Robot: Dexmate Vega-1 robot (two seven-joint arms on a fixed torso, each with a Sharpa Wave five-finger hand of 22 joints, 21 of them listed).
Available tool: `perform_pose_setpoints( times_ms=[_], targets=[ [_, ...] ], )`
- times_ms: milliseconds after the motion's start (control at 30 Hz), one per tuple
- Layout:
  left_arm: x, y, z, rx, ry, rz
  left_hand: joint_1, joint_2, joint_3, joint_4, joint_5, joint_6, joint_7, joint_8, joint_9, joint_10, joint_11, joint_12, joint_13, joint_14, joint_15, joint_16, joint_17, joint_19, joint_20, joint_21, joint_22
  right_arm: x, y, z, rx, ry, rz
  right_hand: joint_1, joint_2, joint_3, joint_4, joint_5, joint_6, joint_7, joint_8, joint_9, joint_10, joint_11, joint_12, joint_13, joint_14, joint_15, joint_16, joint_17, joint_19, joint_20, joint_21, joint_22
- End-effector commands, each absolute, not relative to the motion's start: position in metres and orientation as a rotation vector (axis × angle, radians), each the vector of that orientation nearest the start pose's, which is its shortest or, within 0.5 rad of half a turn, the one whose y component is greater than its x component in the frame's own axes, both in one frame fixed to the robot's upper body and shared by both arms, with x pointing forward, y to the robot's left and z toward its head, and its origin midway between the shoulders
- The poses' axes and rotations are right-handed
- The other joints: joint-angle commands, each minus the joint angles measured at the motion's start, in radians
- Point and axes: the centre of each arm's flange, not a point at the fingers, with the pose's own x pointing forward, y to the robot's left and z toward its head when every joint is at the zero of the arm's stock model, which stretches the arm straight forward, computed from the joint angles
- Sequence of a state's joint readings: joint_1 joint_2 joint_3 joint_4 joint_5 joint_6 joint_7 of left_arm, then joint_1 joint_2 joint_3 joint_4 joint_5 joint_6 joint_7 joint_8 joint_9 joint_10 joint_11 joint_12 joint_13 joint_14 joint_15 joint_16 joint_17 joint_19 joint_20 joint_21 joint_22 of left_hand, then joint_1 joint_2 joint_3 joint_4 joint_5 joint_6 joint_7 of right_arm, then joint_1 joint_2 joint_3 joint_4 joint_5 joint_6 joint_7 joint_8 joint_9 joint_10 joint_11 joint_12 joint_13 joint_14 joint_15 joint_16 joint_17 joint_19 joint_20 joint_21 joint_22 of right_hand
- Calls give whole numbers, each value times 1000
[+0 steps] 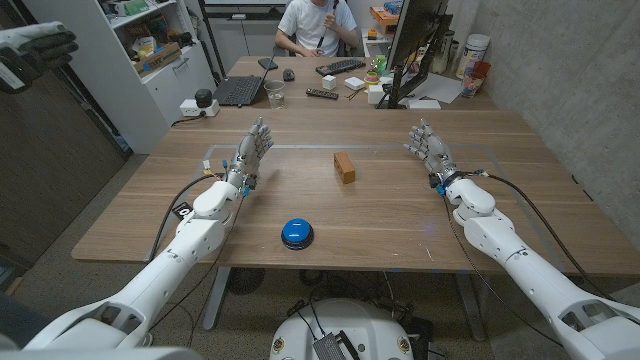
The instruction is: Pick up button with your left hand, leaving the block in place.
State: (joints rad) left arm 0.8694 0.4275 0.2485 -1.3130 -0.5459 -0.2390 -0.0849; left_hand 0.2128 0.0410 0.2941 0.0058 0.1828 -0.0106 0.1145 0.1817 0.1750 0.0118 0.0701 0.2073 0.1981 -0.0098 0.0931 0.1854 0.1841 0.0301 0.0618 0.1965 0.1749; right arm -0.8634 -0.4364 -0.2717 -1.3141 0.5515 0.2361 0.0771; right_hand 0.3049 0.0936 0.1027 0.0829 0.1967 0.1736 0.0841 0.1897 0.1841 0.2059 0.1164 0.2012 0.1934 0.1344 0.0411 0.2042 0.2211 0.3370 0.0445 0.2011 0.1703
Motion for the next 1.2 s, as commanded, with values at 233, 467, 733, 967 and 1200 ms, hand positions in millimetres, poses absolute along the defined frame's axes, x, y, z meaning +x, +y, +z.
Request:
perform_pose_setpoints(
  times_ms=[233, 467, 733, 967, 1200],
  targets=[
    [650, 299, -30, -29, -585, -184, 8, 0, 8, -3, 6, 2, 7, 6, 5, 0, 6, 7, 3, -2, 8, 4, 1, 3, 10, 5, 4, 649, -285, -27, 31, -594, 206, 7, -2, 8, -3, 7, 8, 0, 7, 4, 8, 0, 2, 5, 7, 4, 4, 3, 9, 0, 5, 2],
    [648, 302, -29, -22, -586, -176, 10, 2, 9, -5, 6, -1, 7, 5, 5, -2, 5, 6, 3, -3, 8, 4, 1, 1, 10, 4, 4, 643, -285, -25, 27, -623, 221, 7, -2, 8, -3, 7, 8, -1, 7, 4, 9, -2, 3, 5, 7, 3, 4, 3, 10, -1, 4, 2],
    [641, 308, -30, 23, -573, -166, 13, 5, 12, -8, 6, -6, 6, 4, 5, -3, 4, 6, 3, -4, 9, 3, 1, 1, 11, 4, 4, 631, -284, -30, 9, -628, 235, 6, -2, 8, -4, 7, 7, -2, 7, 4, 9, 0, 3, 5, 6, 3, 4, 2, 10, -1, 3, 2],
    [636, 311, -32, 59, -558, -146, 18, 10, 15, -12, 6, -7, 7, 4, 5, -4, 6, 6, 3, -5, 10, 3, 0, 0, 13, 3, 4, 626, -280, -37, 13, -634, 233, 6, -1, 8, -4, 7, 7, -2, 7, 4, 9, -1, 3, 5, 7, 3, 4, 2, 10, 0, 2, 2],
    [621, 311, -23, 144, -568, -123, 27, 19, 23, -17, 6, -8, 10, 5, 5, -5, 8, 5, 3, -6, 12, 3, 0, 0, 15, 3, 4, 620, -280, -39, 14, -643, 229, 5, -2, 8, -5, 7, 7, -2, 7, 4, 10, -1, 2, 5, 7, 4, 4, 2, 11, 1, 1, 2]
  ],
)
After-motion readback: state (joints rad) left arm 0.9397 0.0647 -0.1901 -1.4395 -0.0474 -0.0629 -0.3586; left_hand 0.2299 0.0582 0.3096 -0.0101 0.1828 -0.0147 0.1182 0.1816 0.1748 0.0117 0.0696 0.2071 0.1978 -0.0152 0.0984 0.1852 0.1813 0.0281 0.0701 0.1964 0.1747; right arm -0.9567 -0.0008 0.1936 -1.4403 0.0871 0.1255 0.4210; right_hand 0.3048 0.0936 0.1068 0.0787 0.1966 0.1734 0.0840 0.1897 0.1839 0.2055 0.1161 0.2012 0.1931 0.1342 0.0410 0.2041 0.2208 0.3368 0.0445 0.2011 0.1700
